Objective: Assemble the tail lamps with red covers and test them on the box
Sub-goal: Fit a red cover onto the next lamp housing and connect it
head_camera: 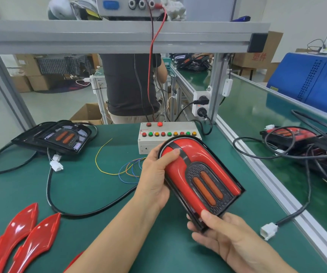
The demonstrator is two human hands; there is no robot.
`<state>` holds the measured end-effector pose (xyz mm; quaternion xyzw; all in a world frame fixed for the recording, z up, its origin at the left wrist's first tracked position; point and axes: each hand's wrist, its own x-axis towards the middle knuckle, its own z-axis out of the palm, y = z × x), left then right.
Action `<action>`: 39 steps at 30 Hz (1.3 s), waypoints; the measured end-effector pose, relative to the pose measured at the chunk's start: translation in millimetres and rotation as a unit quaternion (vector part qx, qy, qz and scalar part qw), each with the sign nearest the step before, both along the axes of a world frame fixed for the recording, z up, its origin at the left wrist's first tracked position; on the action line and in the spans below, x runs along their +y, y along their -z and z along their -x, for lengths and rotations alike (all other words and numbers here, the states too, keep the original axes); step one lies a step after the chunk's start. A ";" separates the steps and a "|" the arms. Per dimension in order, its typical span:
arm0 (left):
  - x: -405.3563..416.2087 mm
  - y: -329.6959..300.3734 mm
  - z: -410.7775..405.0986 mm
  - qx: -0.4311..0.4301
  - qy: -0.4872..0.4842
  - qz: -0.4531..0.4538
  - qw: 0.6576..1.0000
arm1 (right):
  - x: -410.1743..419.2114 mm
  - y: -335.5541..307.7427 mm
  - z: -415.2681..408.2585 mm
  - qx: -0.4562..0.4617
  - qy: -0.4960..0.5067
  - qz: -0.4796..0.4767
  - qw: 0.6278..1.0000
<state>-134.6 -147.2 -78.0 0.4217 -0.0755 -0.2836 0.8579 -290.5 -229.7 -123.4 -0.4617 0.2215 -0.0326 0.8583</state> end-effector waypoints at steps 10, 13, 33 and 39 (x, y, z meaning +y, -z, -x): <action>7.6 -0.8 1.4 -0.053 0.038 -0.044 0.997 | 4.9 0.2 1.2 -0.031 0.014 0.098 0.995; 7.9 -2.7 -0.8 -0.041 0.038 -0.044 0.997 | 6.2 0.1 2.0 -0.036 0.005 0.103 0.994; -1.2 2.4 -6.7 -0.001 0.010 -0.049 0.999 | 3.5 -3.6 -2.3 -0.009 0.021 0.121 0.992; 1.3 20.3 27.7 -0.086 0.091 -0.075 0.989 | 2.5 -7.8 -7.8 -0.046 0.053 0.116 0.991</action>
